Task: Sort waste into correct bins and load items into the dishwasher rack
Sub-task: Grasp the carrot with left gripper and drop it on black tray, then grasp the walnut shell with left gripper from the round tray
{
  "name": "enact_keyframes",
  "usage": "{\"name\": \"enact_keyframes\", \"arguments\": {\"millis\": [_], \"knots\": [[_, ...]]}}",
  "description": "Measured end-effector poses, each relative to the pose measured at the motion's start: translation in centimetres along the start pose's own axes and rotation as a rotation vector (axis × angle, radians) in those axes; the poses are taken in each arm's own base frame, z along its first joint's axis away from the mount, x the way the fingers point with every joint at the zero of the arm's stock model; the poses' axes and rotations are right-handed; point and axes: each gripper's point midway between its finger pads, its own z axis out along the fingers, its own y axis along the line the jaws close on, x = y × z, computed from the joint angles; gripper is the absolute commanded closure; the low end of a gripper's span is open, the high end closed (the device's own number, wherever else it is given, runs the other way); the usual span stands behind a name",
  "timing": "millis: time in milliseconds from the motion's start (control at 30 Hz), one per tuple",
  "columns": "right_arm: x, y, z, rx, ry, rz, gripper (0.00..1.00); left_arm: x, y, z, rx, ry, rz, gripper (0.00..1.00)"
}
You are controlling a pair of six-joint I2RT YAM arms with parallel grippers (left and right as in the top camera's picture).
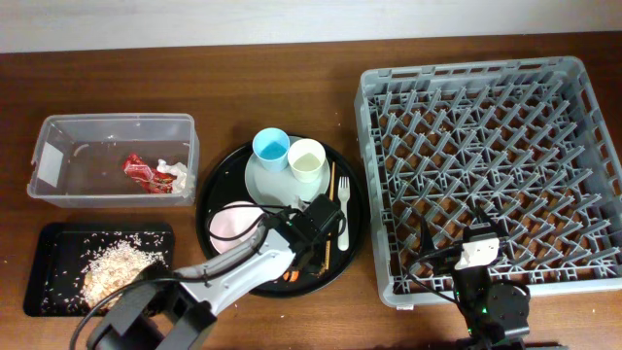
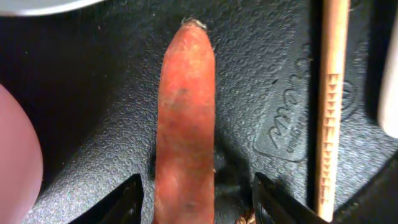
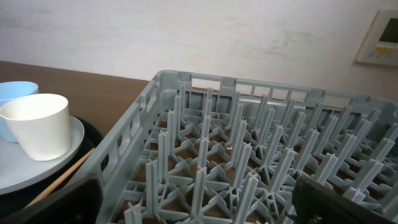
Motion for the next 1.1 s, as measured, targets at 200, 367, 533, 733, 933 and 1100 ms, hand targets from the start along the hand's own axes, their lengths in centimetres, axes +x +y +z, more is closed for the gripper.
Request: {"name": "enact_keyframes", "arguments": {"millis": [200,367,533,733,933,1100], "knots": [[0.0,0.0,0.0,0.0,0.0,0.0,0.01,-0.1,0.0,0.0,-0.003,-0.003,-0.02,0.8],[0.0,0.0,0.0,0.0,0.0,-0.001,0.01,0.1,0.3,-1.0,-0.025,0.032,-0.014,0.9],[0.0,0.0,0.0,0.0,0.0,0.0,0.01,-2.4,1.1,-9.4,0.014,-0.034,-0.053,0.96],[0.0,0.0,0.0,0.0,0.0,0.0,0.01,-1.8,21.7,-14.8,-0.198,-0.117,-0.724,1.0],[0.0,0.0,0.0,0.0,0.001,0.0,0.01,5.5,32.8,-11.9,-0.339,-0.095,-1.22,0.81],[0.0,0.0,0.0,0.0,0.0,0.0,0.01,9.0,34.8,-10.2,-0.374,-0.072,-1.367,0.23]]}}
